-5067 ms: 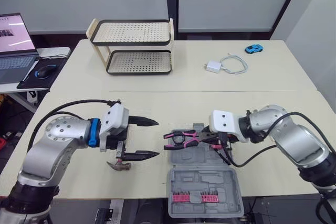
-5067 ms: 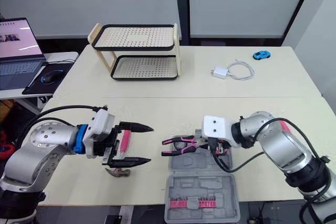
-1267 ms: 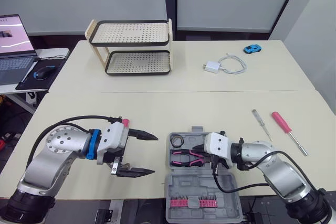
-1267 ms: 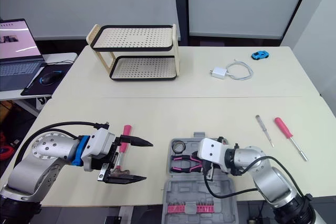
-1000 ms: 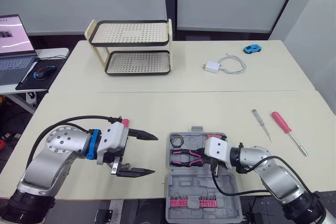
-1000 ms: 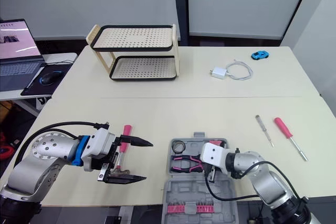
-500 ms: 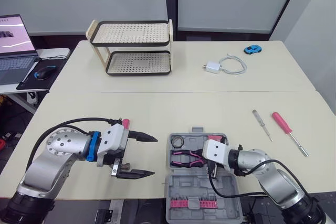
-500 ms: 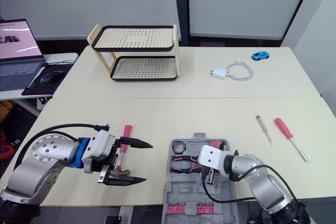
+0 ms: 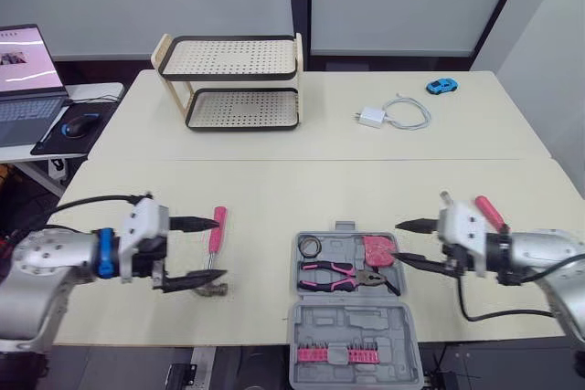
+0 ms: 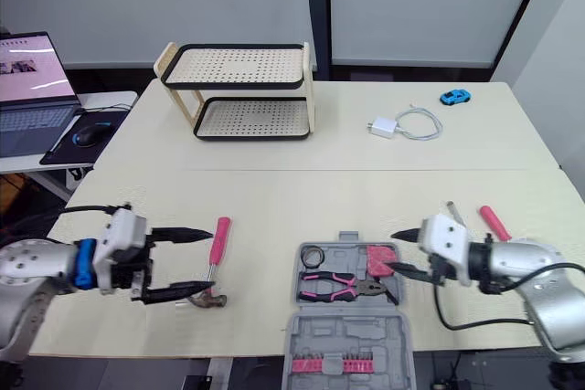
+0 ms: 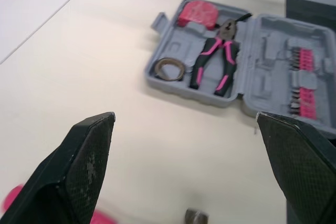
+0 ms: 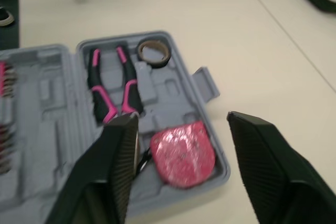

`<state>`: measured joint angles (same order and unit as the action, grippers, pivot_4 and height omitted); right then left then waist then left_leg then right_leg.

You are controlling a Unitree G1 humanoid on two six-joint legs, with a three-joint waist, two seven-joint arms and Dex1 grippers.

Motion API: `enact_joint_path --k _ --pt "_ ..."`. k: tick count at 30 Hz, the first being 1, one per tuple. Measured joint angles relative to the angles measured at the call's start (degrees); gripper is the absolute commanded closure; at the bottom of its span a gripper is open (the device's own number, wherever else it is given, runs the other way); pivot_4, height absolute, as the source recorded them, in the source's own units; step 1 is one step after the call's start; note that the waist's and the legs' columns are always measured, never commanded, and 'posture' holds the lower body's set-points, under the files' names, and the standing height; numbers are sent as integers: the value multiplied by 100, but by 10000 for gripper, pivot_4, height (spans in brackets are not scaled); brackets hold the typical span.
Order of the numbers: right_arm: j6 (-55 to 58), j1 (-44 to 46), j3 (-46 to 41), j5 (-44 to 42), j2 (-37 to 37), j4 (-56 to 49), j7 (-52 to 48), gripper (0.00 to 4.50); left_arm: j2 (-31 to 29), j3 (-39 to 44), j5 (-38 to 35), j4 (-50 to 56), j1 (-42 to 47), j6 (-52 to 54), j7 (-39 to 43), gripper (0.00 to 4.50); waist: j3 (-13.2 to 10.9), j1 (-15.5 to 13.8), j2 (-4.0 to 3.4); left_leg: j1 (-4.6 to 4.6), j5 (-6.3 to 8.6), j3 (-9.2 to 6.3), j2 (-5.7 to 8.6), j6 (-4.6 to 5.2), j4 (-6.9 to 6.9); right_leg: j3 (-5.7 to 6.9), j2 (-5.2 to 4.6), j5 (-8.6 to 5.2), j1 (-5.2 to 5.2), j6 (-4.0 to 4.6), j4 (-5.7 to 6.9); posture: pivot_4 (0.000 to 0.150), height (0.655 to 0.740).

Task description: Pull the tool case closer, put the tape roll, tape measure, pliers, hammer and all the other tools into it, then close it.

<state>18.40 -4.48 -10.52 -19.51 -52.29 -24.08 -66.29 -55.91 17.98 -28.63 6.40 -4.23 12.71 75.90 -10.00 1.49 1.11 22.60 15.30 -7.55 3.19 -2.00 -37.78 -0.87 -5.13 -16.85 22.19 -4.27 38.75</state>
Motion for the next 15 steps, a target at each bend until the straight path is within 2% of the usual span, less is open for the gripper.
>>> enact_joint_path --k 1,2,6,10,15 --pt "-71 -213 -377 -14 -246 234 -200 2683 -127 280 59 -294 -144 -36 -4 0 -1 2 0 -1 1 3 2 2 0 -1 0 0 0 0 0 1500 7400" --pt "-159 -367 -810 -7 -446 556 -349 571 -247 580 121 -619 -284 -75 -8 0 -1 3 1 -1 1 6 7 2 0 0 1 0 0 0 -1 1500 7400" --pt "-563 -686 -1894 67 -935 1669 -697 571 -429 1257 327 -1382 -563 -343 -13 0 -1 16 -1 -15 2 17 -3 3 9 -3 1 -2 -8 4 -2 1500 7400" --pt "-992 -838 -2262 259 -1083 2608 -872 571 -429 1409 437 -1826 -670 -516 -16 0 -1 20 0 -14 2 32 -12 3 9 -8 -3 -3 -9 4 -3 1500 7400" --pt "-1695 -492 -2152 526 -1153 3917 -817 571 -429 1387 613 -2426 -488 -838 -76 0 -3 32 -4 -18 2 44 -13 3 10 -9 -3 -3 -8 4 0 1500 7400"
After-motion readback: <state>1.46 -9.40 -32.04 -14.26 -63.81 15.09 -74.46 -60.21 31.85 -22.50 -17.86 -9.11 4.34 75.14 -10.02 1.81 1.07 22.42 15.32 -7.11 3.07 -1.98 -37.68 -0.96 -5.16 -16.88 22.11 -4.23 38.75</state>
